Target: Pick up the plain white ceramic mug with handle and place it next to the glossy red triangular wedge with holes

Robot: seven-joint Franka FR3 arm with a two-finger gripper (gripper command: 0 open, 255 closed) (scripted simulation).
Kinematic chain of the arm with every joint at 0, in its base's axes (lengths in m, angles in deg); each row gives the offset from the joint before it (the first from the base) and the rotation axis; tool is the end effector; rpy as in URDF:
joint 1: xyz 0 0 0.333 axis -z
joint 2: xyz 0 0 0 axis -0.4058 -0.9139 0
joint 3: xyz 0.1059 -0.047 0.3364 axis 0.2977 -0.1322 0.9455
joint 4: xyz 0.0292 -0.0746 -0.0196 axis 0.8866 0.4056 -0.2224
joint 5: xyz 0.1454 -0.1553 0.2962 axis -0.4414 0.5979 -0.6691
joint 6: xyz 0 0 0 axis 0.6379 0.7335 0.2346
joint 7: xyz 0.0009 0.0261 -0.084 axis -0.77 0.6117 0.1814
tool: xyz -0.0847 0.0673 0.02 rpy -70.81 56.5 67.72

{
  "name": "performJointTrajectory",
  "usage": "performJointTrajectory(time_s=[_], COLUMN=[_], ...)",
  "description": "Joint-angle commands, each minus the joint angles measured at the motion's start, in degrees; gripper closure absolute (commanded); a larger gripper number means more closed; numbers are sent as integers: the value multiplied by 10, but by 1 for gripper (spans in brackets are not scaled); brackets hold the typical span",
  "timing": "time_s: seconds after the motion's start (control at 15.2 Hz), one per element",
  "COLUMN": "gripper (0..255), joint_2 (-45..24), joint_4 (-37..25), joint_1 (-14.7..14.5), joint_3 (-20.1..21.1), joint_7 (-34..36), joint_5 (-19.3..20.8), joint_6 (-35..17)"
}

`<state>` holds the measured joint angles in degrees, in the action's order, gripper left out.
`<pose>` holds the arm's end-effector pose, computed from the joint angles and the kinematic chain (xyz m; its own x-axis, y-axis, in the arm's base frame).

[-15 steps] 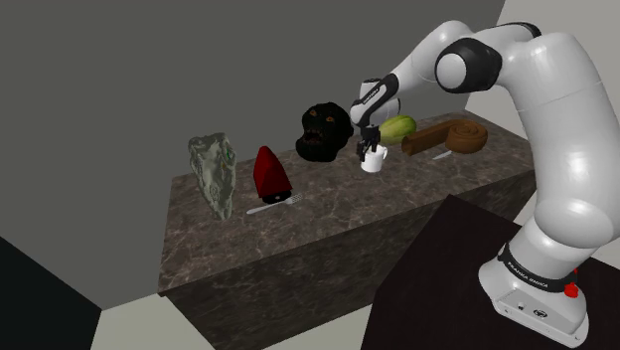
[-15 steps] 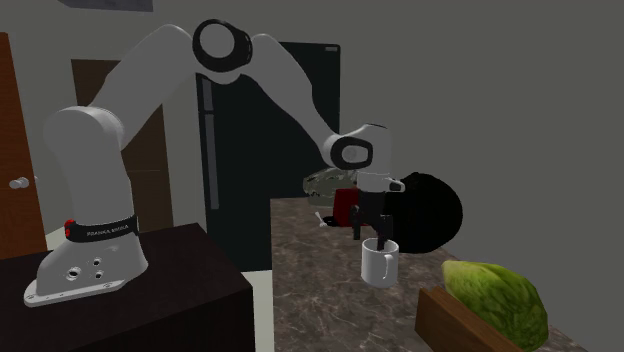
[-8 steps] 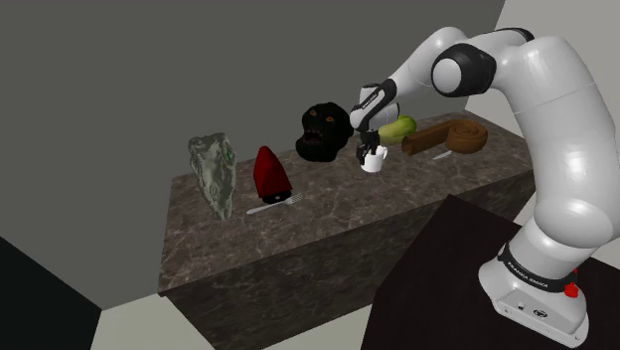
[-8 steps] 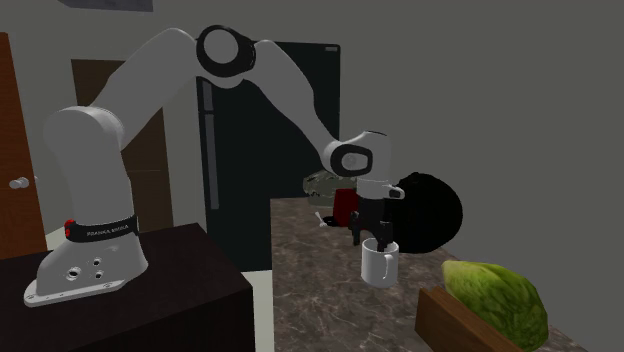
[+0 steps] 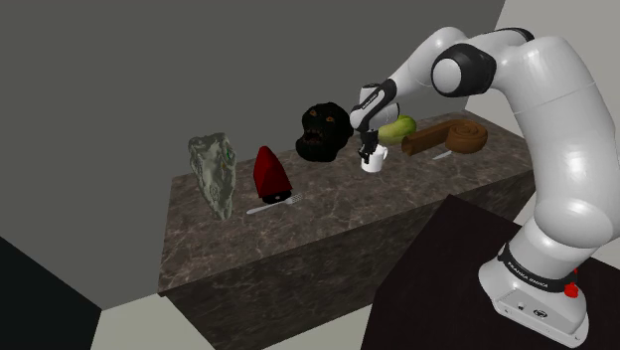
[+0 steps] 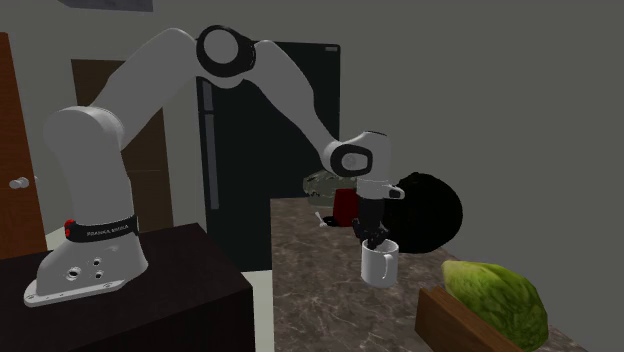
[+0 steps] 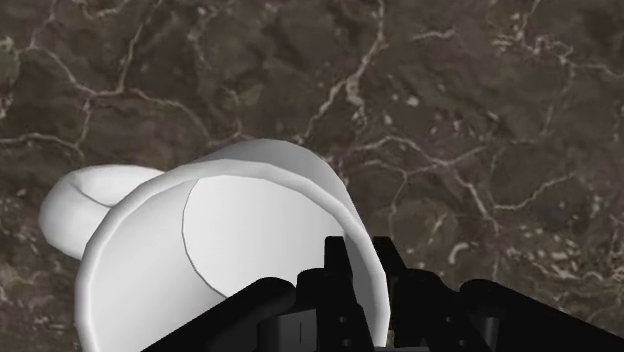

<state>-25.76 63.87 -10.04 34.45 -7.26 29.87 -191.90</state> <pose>0.6321 -0.2455 0.1919 0.9980 0.0126 -0.0622 0.0136 -0.9998 0.0145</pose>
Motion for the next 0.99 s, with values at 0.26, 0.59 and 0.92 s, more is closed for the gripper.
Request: performJointTrajectory(time_s=[0.26, 0.59, 0.92], gripper=[255, 255, 255], joint_2=[0, 24, 53], joint_4=[0, 7, 12], joint_1=[0, -2, -5], joint_3=[0, -3, -7], joint_7=[0, 1, 2], joint_5=[0, 3, 7], joint_6=[0, 17, 40])
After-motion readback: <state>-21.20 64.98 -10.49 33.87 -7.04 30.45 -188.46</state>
